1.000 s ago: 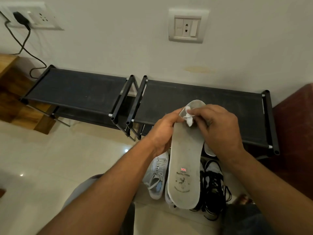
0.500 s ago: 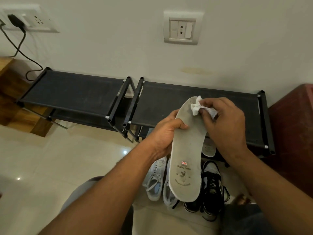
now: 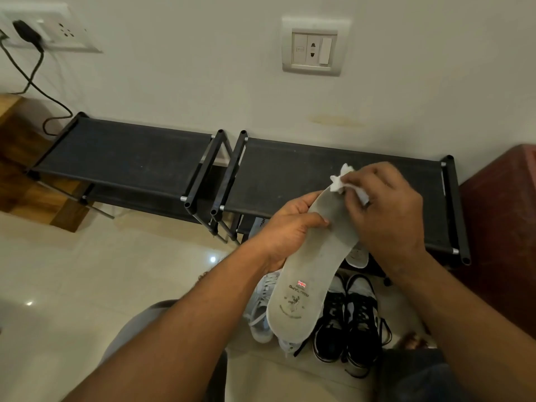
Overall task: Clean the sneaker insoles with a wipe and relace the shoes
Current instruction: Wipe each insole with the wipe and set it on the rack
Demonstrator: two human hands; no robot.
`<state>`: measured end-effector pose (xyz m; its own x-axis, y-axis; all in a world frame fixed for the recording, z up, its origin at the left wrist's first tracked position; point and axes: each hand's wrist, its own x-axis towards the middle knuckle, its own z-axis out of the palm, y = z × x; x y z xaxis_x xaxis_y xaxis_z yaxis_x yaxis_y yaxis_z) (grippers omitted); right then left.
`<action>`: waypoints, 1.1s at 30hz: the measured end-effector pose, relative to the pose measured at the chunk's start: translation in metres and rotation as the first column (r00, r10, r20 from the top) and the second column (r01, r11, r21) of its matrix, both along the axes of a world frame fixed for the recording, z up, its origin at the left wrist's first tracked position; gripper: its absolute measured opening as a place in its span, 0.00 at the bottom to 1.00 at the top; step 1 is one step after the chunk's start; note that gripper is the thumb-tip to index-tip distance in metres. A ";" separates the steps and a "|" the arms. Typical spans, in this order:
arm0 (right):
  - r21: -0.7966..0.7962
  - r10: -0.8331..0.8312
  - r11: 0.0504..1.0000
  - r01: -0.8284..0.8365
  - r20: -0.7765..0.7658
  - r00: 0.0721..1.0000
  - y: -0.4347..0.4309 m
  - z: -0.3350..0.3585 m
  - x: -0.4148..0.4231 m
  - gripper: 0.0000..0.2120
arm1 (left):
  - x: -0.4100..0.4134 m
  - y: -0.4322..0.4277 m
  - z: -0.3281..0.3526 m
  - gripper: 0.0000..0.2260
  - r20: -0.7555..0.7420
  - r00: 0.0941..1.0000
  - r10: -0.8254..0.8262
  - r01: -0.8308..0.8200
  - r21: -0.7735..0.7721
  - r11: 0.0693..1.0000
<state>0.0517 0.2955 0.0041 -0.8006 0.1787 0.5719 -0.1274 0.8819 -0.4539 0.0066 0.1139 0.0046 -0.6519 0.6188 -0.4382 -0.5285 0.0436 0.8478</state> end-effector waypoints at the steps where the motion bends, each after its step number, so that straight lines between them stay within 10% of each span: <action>1: 0.042 0.039 0.998 -0.040 0.023 0.999 -0.001 -0.002 0.000 0.07 | -0.001 0.000 0.000 0.21 -0.001 1.000 0.017 -0.017 0.010 1.000; 19: -0.045 0.192 0.981 -0.187 0.170 0.967 -0.010 -0.001 0.002 0.14 | -0.003 -0.004 0.002 0.21 -0.011 0.997 0.074 -0.073 0.039 0.997; 24: -0.193 -0.013 0.980 0.043 0.152 0.988 0.007 0.003 -0.004 0.07 | -0.001 -0.006 0.004 0.22 -0.033 0.999 -0.023 0.023 0.008 1.000; 29: -0.080 0.190 0.981 -0.179 0.167 0.968 -0.015 -0.003 0.005 0.05 | 0.000 -0.005 0.004 0.20 -0.044 0.999 0.014 -0.012 0.043 0.999; 33: -0.192 -0.018 0.980 0.048 0.150 0.988 0.005 0.000 -0.007 0.03 | 0.000 -0.004 0.004 0.24 -0.072 0.996 -0.043 0.046 0.036 0.998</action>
